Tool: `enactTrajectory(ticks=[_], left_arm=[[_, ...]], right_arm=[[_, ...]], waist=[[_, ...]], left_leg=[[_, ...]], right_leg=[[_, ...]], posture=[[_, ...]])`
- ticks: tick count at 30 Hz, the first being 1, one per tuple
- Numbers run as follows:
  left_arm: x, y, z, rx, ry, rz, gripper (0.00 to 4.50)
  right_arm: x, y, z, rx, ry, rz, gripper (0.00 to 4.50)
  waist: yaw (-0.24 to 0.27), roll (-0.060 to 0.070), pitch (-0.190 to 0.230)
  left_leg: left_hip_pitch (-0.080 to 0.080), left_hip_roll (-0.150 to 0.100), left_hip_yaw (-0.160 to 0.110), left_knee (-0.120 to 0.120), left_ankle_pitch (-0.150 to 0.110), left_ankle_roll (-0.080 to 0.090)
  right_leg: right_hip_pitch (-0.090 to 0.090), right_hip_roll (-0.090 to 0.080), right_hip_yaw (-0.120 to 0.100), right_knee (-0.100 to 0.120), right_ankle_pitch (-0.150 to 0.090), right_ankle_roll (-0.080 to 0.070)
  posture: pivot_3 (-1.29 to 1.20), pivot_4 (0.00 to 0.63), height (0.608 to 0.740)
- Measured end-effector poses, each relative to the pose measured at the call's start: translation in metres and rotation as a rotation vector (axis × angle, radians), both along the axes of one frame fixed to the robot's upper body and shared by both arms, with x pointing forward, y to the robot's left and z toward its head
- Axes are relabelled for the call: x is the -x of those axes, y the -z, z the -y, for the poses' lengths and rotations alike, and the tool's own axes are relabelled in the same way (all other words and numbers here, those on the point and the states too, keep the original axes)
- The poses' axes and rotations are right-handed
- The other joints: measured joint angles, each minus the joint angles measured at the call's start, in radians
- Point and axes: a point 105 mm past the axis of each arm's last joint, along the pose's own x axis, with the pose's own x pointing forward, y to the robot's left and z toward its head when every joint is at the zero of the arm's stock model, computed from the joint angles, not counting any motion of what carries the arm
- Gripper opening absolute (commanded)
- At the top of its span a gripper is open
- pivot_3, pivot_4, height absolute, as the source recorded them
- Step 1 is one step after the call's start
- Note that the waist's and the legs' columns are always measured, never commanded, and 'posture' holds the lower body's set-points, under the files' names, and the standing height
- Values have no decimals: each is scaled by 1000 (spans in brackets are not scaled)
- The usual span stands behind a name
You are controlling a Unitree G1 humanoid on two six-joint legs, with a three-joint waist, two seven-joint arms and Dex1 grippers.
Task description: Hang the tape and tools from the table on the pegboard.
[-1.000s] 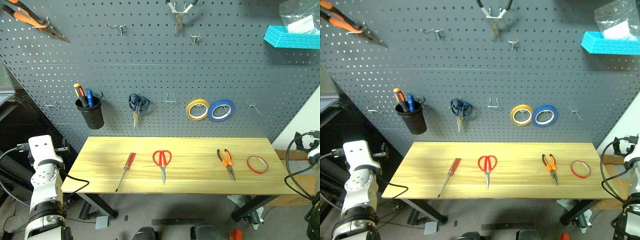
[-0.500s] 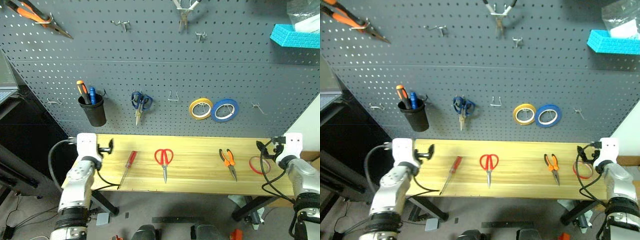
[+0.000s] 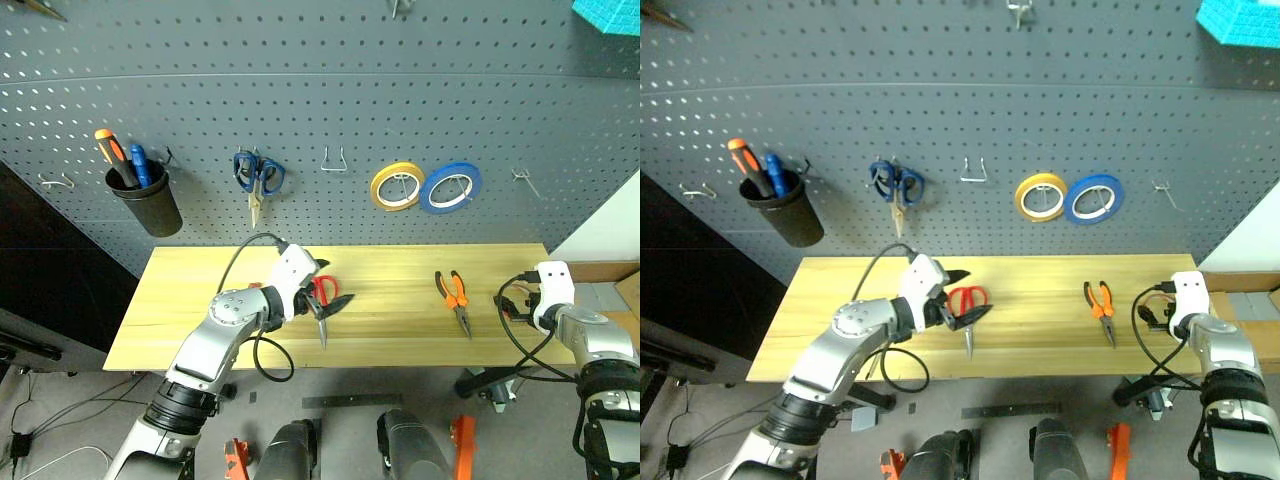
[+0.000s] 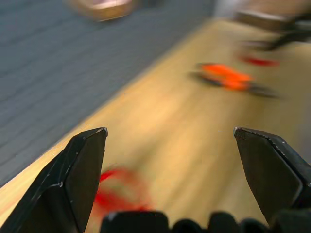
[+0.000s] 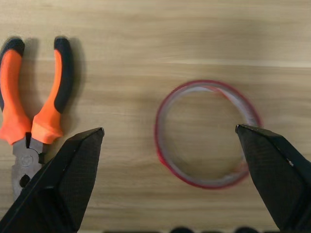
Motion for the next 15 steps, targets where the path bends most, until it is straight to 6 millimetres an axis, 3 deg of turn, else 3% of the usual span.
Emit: enactTrajectory(ticks=[8,11,15], left_arm=[[5,-19,32,-19,179,86,4479],[7,-21,40,-13,221,87,4500],[14,-21,47,-8,288,85,4500]], right_arm=[[-13,7,-1,34,-22,-82,4500],[-16,8,-3,42,-49,-123,3929],[-17,8,-7,49,-87,-169,2488]], waist=[[1,-4,47],[0,-8,58],[2,-11,60]], left_leg=[[-12,-1,1,11,-2,3],[-12,-1,2,12,-2,3],[-12,-1,1,12,-2,3]], right_leg=[[-8,-1,0,1,1,1],[-8,-2,0,2,1,2],[-8,-2,0,1,1,2]], posture=[[-140,319,740],[-128,317,740],[-111,306,740]])
